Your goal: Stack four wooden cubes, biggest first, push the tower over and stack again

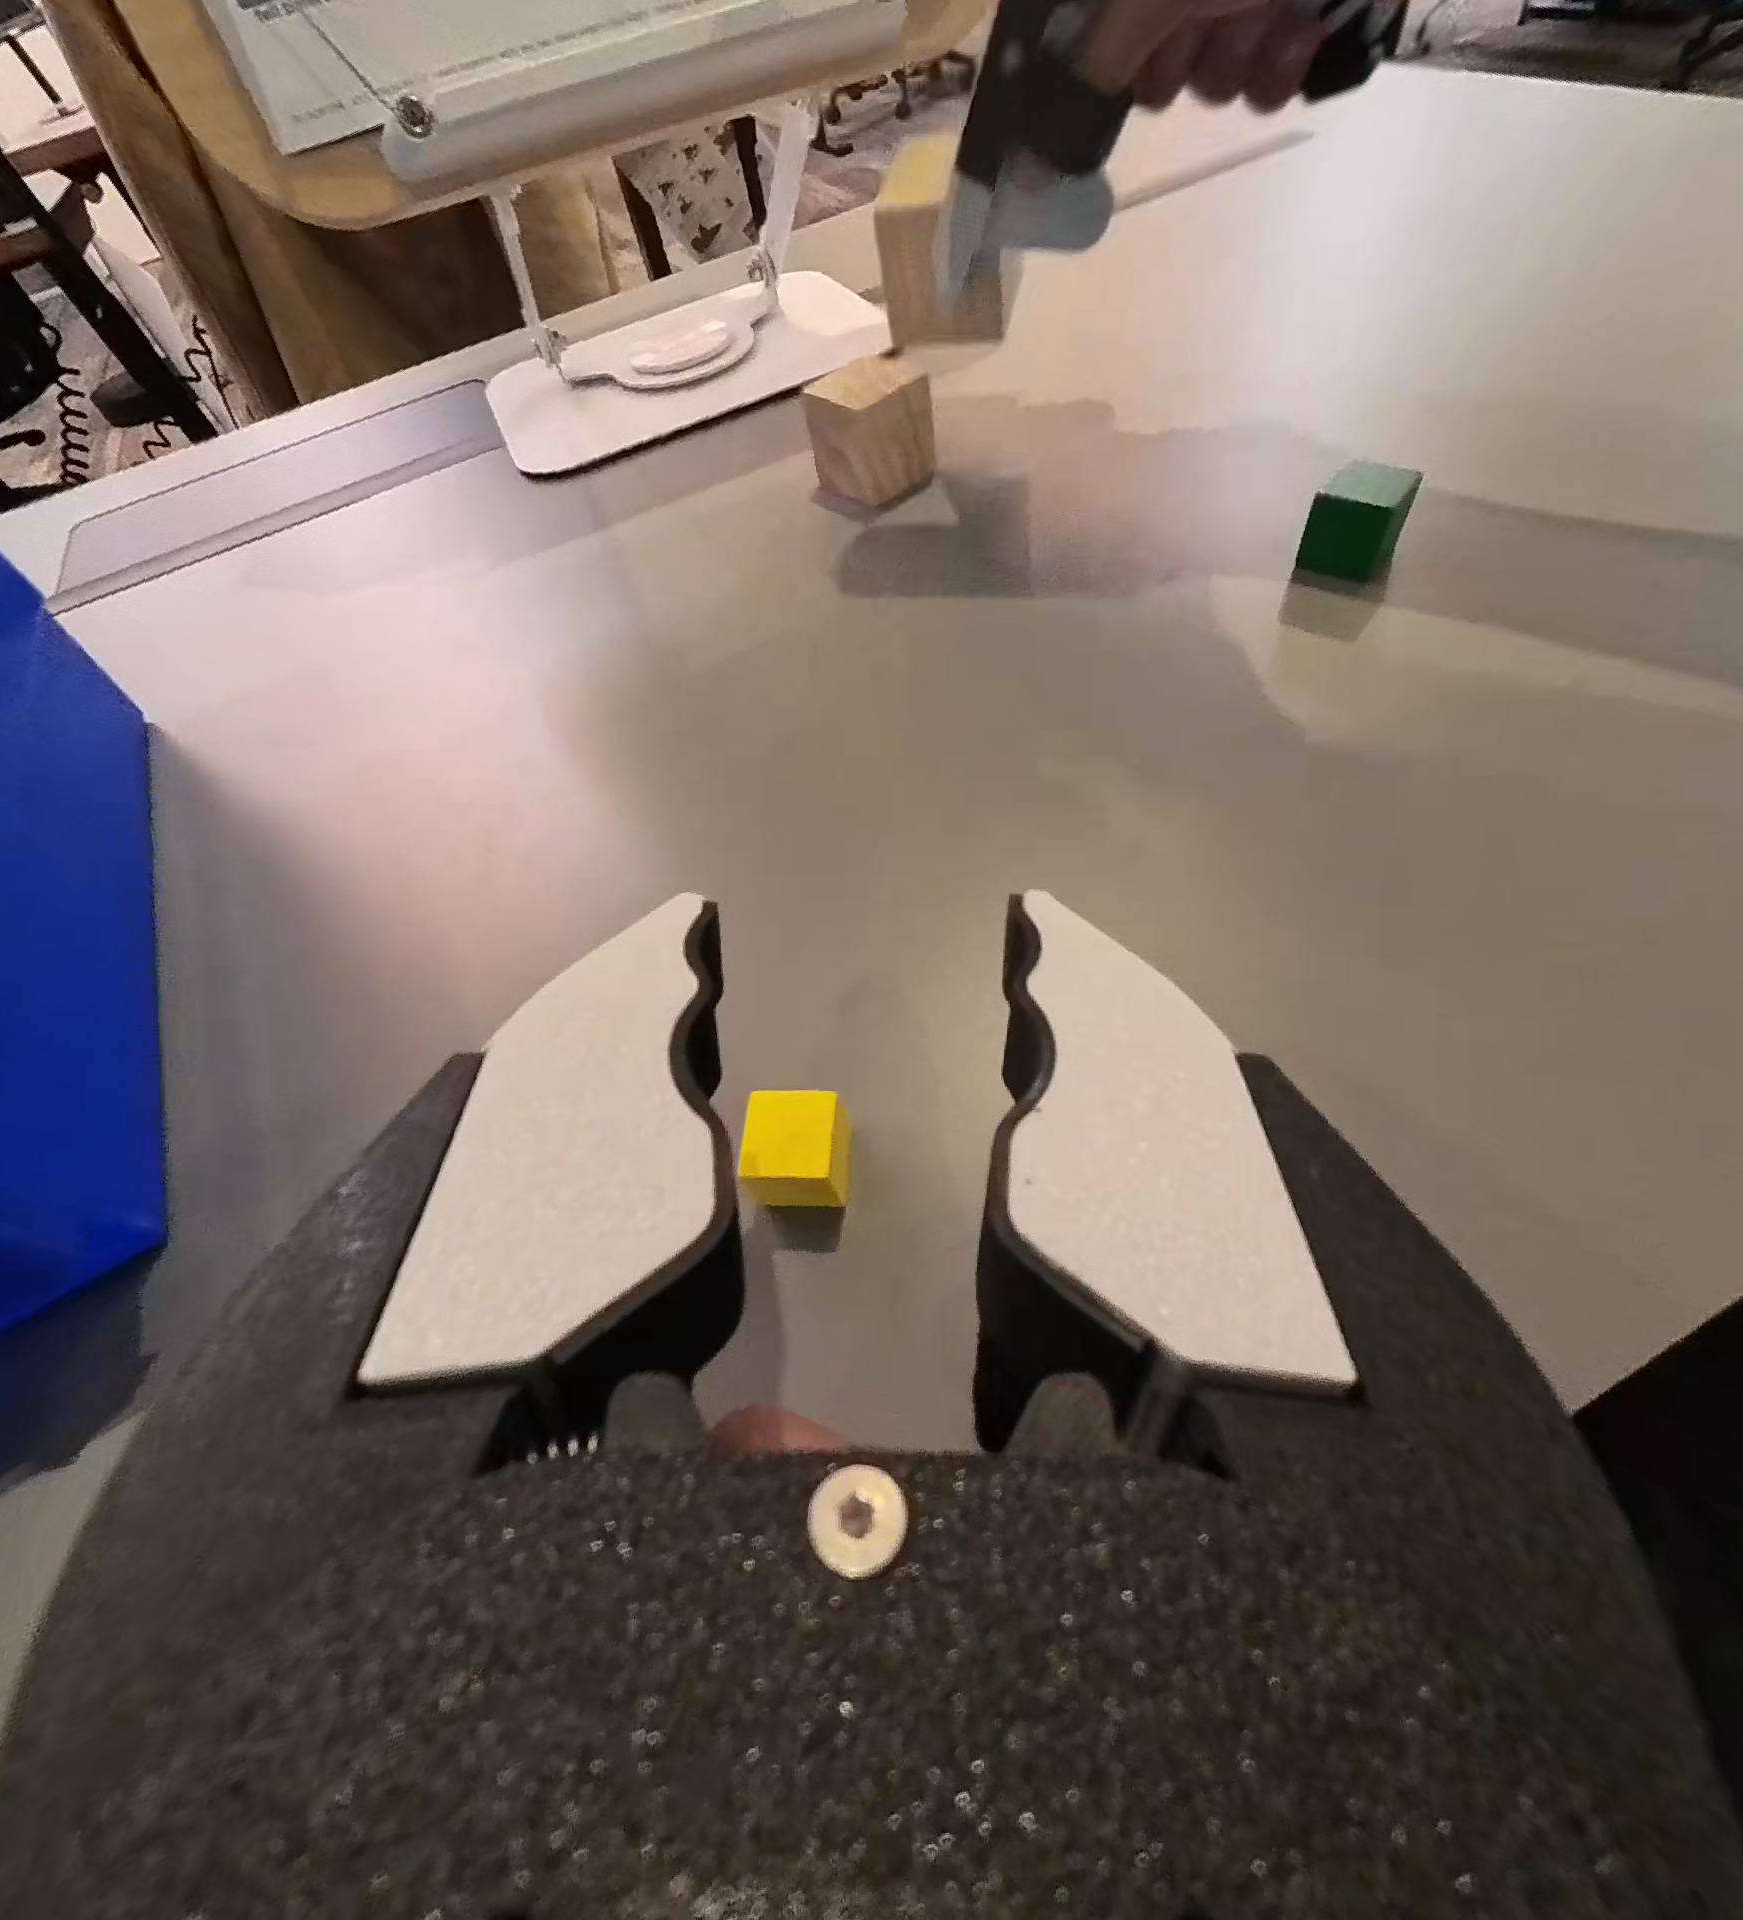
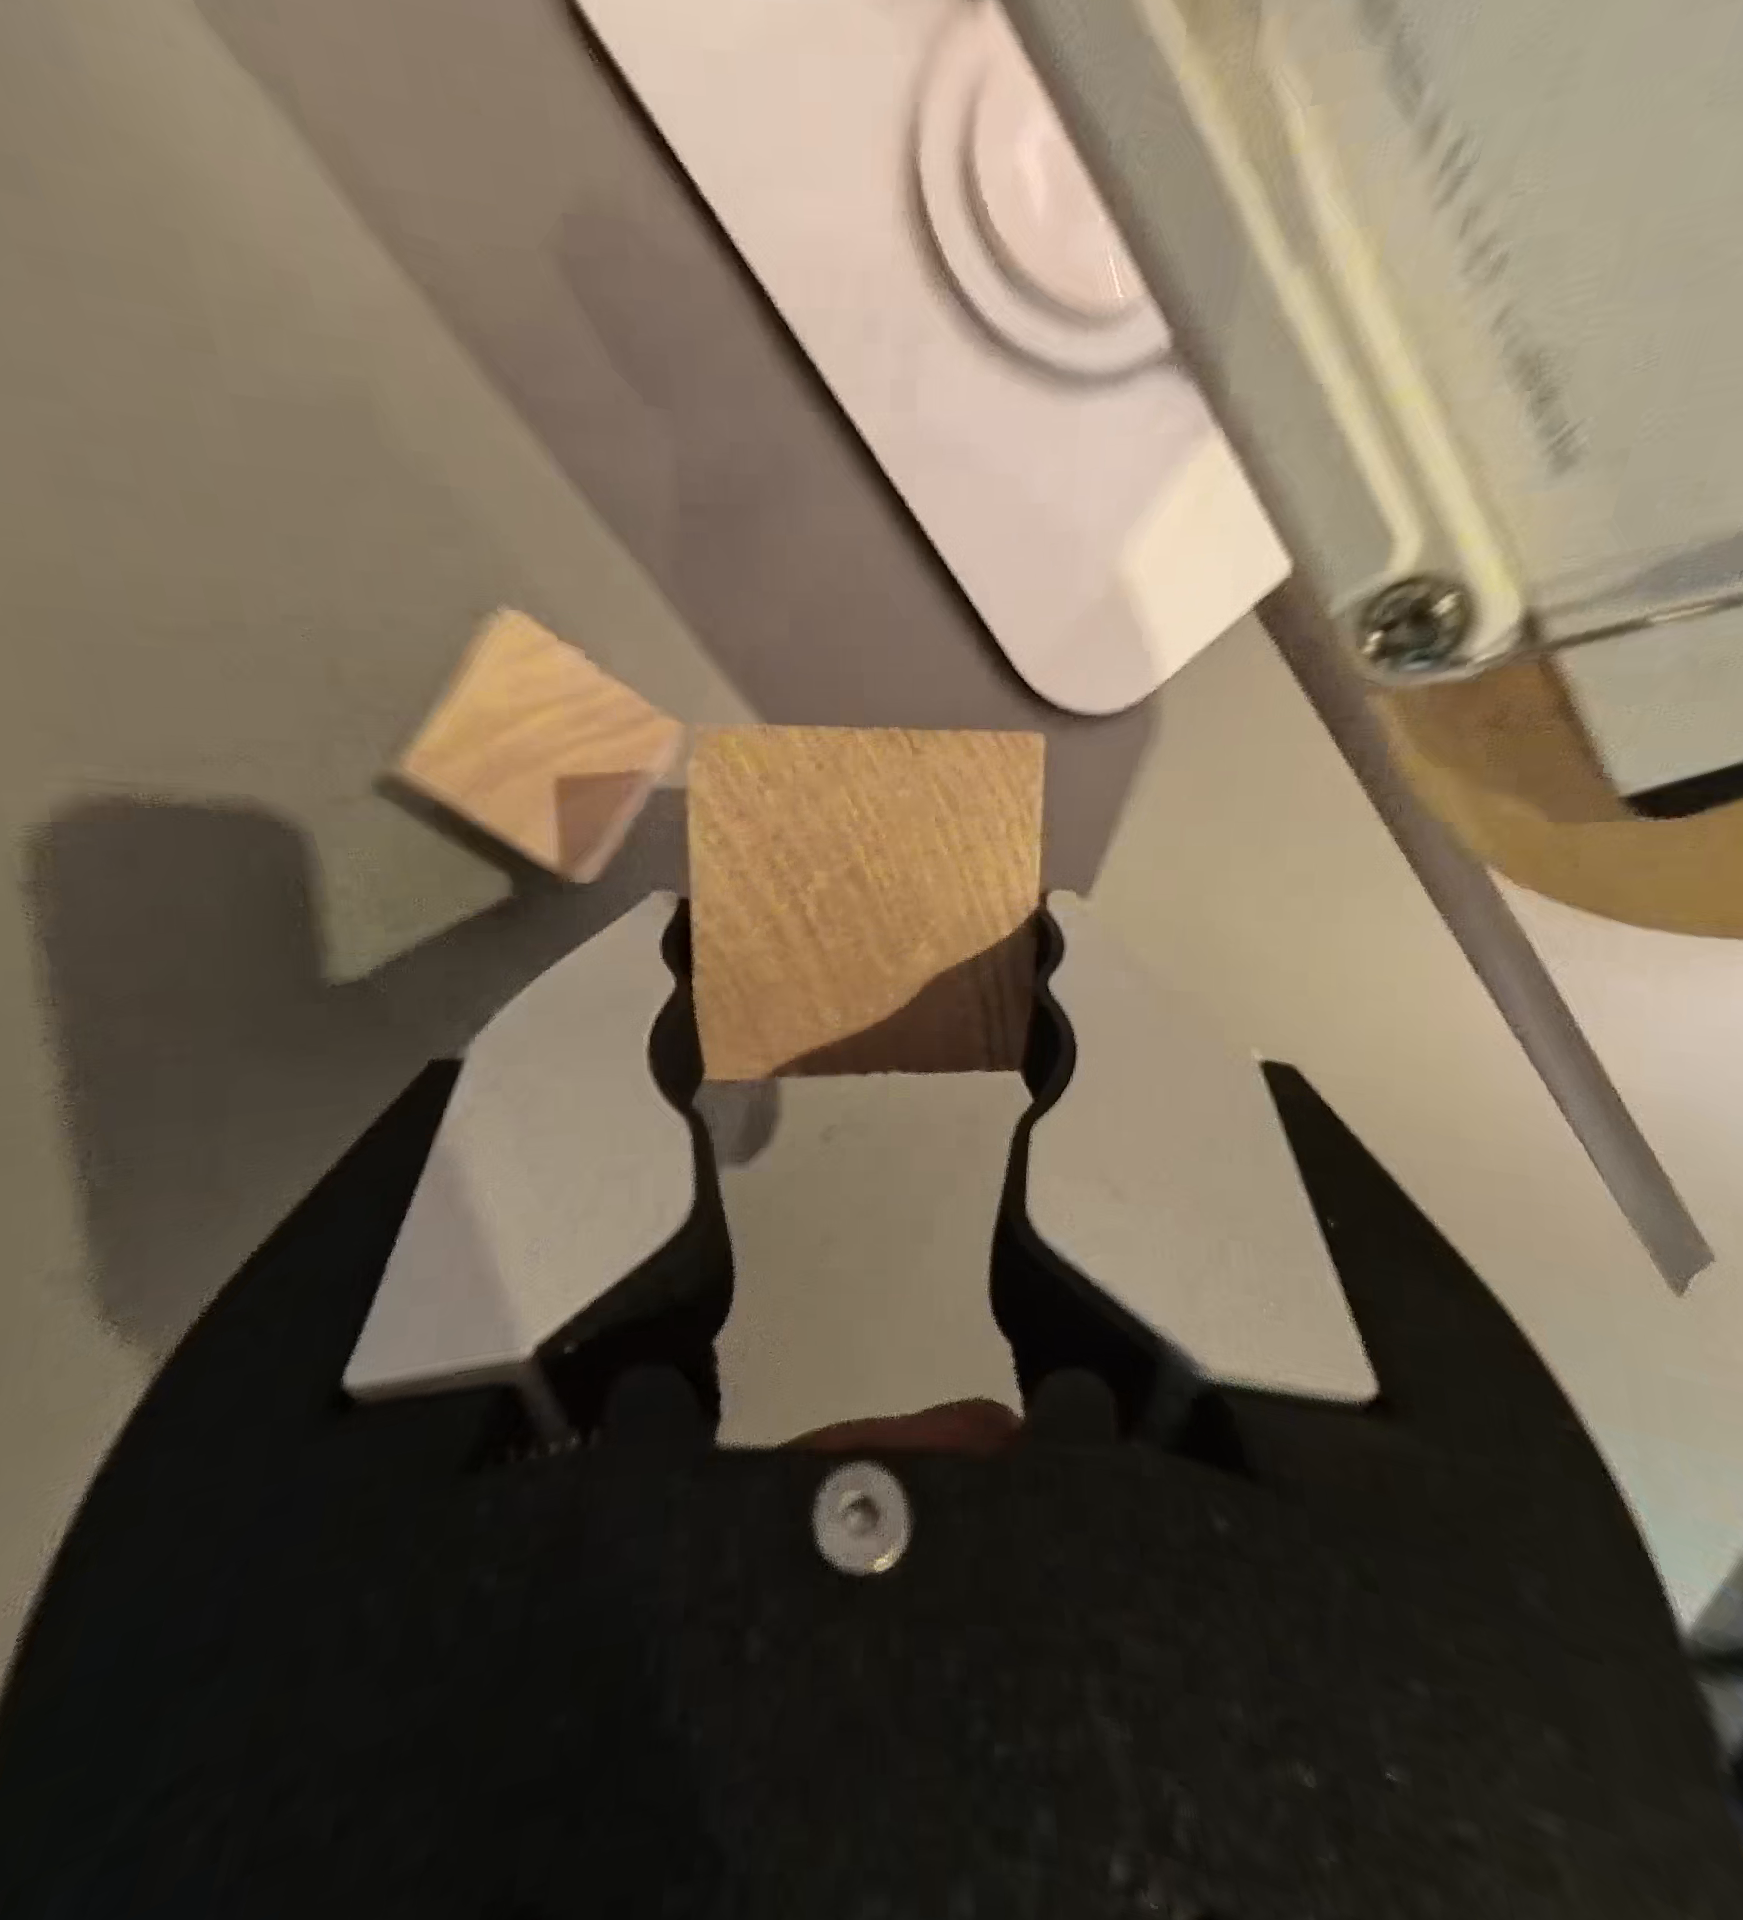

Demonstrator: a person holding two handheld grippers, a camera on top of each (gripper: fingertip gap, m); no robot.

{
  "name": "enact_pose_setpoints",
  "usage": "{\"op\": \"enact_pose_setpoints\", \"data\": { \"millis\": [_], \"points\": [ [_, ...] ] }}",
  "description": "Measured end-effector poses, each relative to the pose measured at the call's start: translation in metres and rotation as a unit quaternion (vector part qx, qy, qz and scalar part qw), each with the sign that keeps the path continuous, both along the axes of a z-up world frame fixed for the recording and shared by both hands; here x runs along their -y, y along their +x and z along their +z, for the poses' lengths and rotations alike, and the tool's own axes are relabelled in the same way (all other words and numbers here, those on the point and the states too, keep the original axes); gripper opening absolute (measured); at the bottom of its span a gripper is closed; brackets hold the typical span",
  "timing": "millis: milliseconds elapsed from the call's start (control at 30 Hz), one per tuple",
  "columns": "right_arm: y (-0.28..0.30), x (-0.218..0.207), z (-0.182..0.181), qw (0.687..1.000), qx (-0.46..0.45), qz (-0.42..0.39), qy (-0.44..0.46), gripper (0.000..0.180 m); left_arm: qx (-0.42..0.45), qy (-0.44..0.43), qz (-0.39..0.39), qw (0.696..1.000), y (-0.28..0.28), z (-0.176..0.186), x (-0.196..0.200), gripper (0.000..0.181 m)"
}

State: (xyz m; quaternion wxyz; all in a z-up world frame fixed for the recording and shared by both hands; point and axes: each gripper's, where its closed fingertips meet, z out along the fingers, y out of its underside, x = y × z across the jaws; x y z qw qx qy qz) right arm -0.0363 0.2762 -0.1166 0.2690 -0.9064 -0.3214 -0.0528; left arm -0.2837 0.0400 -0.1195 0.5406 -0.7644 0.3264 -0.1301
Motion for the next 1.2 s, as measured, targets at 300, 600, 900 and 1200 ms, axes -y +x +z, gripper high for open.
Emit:
{"op": "enact_pose_setpoints", "data": {
  "millis": [300, 600, 900, 1200],
  "points": [
    [-0.098, 0.113, 0.054, 0.969, 0.018, 0.242, 0.037, 0.06, 0.006, 0.001, 0.01, 1.0, -0.003, 0.006, -0.004, 0.051],
    [-0.116, 0.155, -0.041, 0.954, 0.032, 0.29, -0.062, 0.06, -0.008, 0.0, 0.005, 1.0, 0.002, 0.0, -0.002, 0.051],
    [-0.115, 0.163, -0.023, 0.957, -0.027, 0.288, 0.0, 0.07, 0.001, -0.023, -0.003, 1.0, 0.002, -0.005, -0.003, 0.052],
    [-0.064, 0.273, 0.013, 0.937, -0.296, 0.102, 0.154, 0.055, 0.005, -0.035, -0.025, 0.999, -0.003, -0.002, 0.001, 0.053]
  ]
}}
